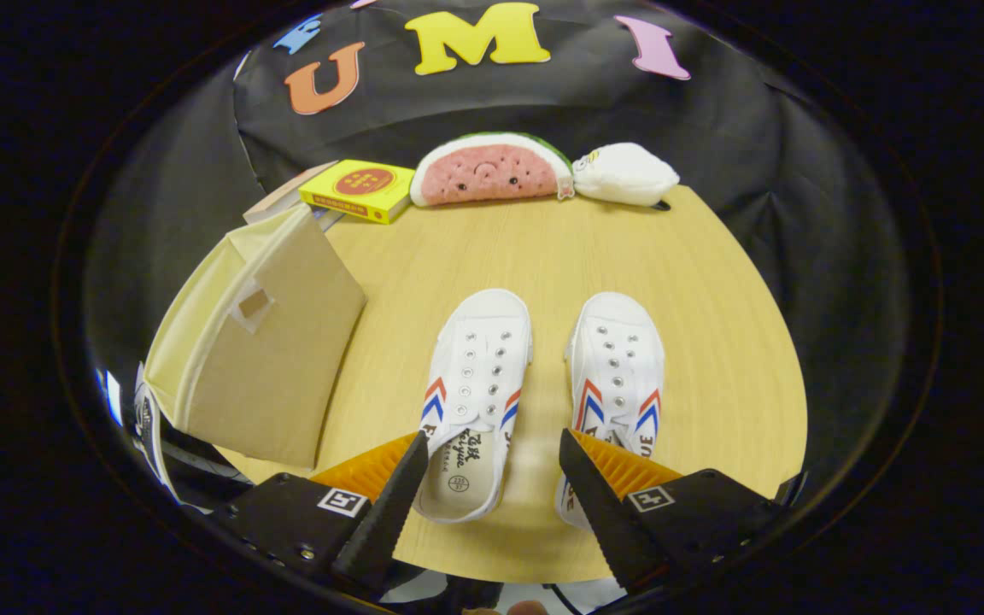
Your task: Open the storage box then place both shoes into the box .Put the left shoe in first, then the right shoe, with the right side of both shoes facing outward in a uniform manner.
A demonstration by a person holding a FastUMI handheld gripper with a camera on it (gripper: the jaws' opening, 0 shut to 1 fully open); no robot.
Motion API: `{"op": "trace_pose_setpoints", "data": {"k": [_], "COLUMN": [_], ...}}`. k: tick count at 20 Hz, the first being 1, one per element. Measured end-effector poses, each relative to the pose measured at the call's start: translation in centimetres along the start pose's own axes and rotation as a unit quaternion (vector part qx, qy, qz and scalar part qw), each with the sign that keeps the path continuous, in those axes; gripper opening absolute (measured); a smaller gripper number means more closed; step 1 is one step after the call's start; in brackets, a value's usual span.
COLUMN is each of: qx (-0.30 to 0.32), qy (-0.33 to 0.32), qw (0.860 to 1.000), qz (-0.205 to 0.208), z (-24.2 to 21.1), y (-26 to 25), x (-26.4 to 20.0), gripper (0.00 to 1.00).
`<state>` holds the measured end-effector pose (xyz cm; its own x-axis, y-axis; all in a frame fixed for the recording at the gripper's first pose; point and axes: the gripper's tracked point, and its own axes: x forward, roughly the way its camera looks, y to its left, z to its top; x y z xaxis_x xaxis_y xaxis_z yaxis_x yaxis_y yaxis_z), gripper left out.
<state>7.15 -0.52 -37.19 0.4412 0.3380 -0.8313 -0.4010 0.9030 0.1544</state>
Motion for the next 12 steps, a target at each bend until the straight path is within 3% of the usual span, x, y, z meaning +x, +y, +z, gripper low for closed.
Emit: {"op": "trace_pose_setpoints", "data": {"k": [3, 5, 7, 10, 12], "qx": [0.006, 0.009, 0.014, 0.028, 0.044], "qy": [0.046, 0.058, 0.065, 0.076, 0.090], "qw": [0.999, 0.998, 0.997, 0.996, 0.994], "qz": [0.013, 0.020, 0.031, 0.043, 0.049], "z": [-0.5, -0.2, 0.1, 0.2, 0.2], "y": [-0.4, -1.0, -0.8, -0.5, -0.3], "x": [2.2, 3.2, 3.7, 4.6, 4.9], "gripper": [0.94, 0.85, 0.68, 0.67, 0.56]}}
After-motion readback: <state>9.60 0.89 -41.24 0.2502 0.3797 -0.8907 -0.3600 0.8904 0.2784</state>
